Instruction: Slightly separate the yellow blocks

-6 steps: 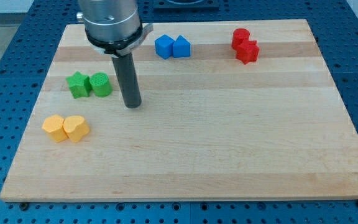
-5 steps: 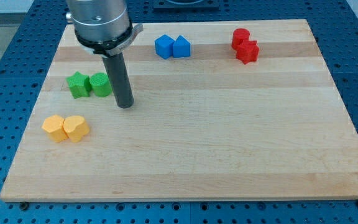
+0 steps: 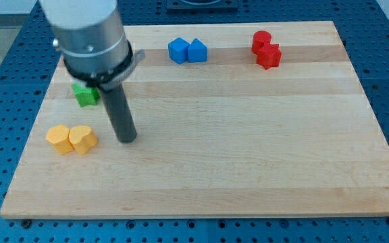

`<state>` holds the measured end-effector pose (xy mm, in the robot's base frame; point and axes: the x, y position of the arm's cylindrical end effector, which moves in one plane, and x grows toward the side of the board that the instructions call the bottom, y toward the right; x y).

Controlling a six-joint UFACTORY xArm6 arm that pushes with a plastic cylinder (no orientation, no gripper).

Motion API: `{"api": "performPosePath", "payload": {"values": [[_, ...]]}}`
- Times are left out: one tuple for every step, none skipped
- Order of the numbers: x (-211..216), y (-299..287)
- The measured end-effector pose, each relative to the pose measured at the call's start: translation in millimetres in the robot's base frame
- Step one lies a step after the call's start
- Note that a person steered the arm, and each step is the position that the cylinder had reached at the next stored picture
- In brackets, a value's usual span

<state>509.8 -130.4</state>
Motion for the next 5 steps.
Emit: {"api": "performPosePath", "payload": {"values": [[15.7,-0.8],[15.7,-0.9],[15.7,-0.9],[32.8,-14.1],[33.1,-53.3]]}}
